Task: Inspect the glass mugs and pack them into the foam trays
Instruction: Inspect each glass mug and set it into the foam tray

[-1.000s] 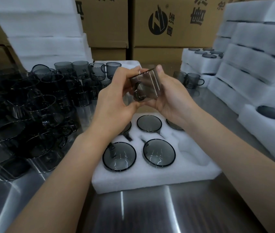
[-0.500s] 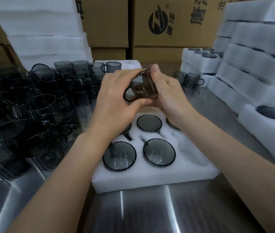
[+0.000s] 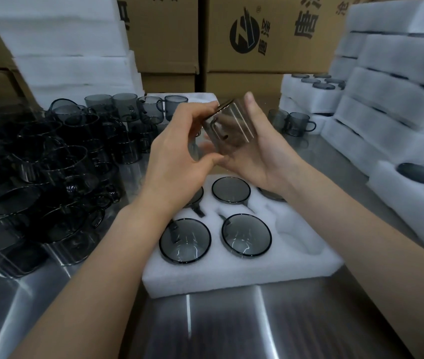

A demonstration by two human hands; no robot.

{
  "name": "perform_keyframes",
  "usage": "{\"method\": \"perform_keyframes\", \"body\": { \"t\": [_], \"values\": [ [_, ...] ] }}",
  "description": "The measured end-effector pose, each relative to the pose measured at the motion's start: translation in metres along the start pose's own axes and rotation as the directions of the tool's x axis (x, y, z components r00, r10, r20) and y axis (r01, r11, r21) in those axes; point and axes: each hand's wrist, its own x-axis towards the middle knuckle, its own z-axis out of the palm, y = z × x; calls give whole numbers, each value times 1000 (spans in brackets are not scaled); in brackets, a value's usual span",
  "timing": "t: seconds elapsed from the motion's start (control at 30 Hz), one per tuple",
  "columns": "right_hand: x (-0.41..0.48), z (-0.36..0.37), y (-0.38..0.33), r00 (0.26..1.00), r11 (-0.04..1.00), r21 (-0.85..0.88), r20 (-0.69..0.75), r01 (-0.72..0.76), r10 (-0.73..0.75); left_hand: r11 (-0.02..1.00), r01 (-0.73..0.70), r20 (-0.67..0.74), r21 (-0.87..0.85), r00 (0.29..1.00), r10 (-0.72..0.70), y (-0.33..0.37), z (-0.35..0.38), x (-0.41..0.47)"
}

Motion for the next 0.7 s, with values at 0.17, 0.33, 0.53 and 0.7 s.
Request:
{"method": "perform_keyframes", "body": {
  "t": [0.17,0.33,0.53,0.7],
  "values": [
    [-1,-3,1,1000,994,-112,15,-8,10,995,-25,61,93,998,19,-1,1,1],
    [-4,-1,1,988,956,-281,-94,89,-119,980,-70,56,186,997,61,2,1,0],
    [-6,4,-2,971,960,-253,-172,122,-169,992,-55,27,116,998,52,5,0,-2],
    [-7,4,-4,971,973,-209,-196,93,-135,990,-87,30,114,996,84,6,1,-3]
  ]
}}
